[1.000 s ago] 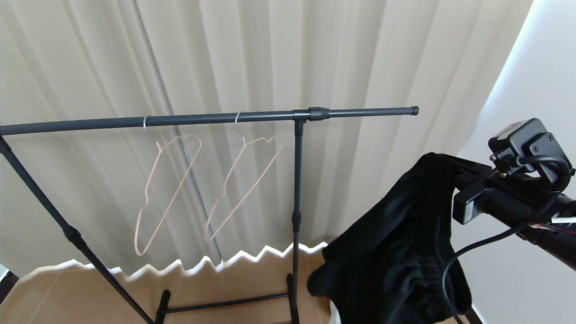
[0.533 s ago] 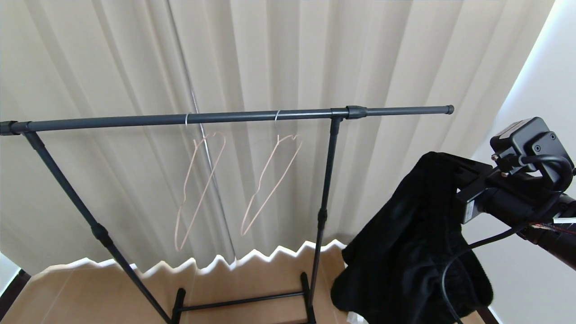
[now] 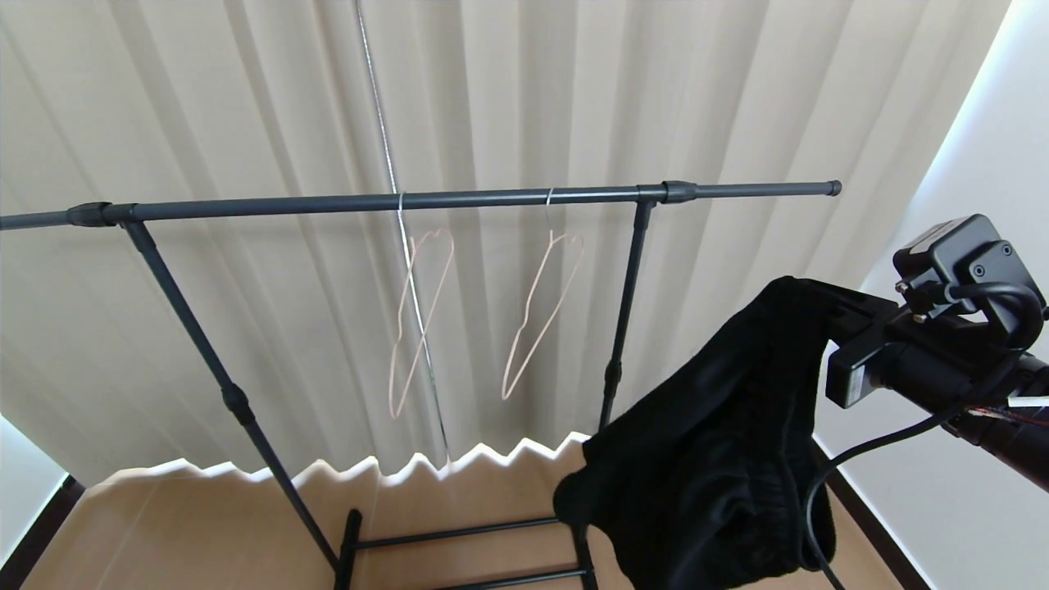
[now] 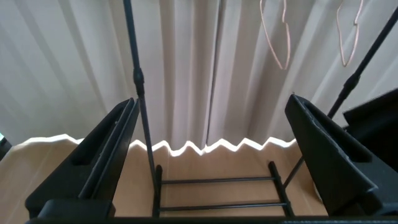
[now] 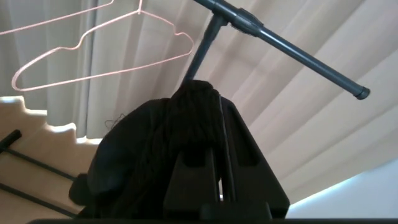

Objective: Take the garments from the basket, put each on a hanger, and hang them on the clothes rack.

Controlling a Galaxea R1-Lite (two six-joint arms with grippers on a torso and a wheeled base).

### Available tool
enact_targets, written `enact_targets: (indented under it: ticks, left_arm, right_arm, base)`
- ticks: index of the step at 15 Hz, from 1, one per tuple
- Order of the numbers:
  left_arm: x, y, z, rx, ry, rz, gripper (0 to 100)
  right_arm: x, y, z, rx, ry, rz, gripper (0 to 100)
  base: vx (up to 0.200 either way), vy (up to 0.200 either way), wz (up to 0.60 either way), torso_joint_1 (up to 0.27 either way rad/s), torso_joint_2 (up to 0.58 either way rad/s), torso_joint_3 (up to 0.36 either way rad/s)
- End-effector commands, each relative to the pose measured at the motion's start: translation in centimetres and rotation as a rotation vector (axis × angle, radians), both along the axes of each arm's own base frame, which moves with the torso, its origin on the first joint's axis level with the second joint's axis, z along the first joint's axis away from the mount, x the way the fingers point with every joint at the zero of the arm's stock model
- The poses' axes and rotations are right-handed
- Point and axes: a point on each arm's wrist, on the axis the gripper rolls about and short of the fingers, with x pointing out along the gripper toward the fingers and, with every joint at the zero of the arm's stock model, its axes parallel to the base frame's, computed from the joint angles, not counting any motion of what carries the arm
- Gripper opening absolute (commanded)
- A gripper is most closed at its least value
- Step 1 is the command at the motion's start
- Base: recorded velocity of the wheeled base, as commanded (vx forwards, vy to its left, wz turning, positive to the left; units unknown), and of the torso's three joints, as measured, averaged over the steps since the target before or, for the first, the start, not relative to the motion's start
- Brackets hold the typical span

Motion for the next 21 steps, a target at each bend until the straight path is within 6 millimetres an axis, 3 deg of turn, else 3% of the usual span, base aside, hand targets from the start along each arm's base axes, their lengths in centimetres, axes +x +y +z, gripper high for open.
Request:
enact_targets:
  ticks: [1,6,9,17,21]
  left_arm:
    - [0.01,0.0,0.01,-0.001,0.0,0.001,100]
    - [0.01,0.01,0.02,-0.001,-0.001,0.004,100]
    - [0.01,0.01,0.0,-0.001,0.0,0.004,100]
    - [0.01,0.0,0.01,0.001,0.001,0.001,100]
    - [0.01,0.0,0.01,0.001,0.001,-0.001,100]
  right_arm:
    - [0.07,0.04,-0.05,-0.001,0.002,0.0,0]
    - [-0.09,-0.02,-0.32,-0.021,0.005,0.002,0]
    - [-0.12,-0.04,-0.27,-0.023,0.001,0.001,0]
    - [-0.09,-0.03,-0.3,-0.023,0.002,0.001,0]
    - [-0.12,-0.04,-0.27,-0.023,0.001,0.001,0]
  base:
    - [0.0,0.0,0.0,0.0,0.0,0.0]
    - [0.0,0.0,0.0,0.0,0.0,0.0]
    - [0.0,0.0,0.6,-0.001,0.0,0.001]
    - [0.0,0.0,0.0,0.0,0.0,0.0]
    - [-0.2,0.0,0.0,0.01,0.01,0.001]
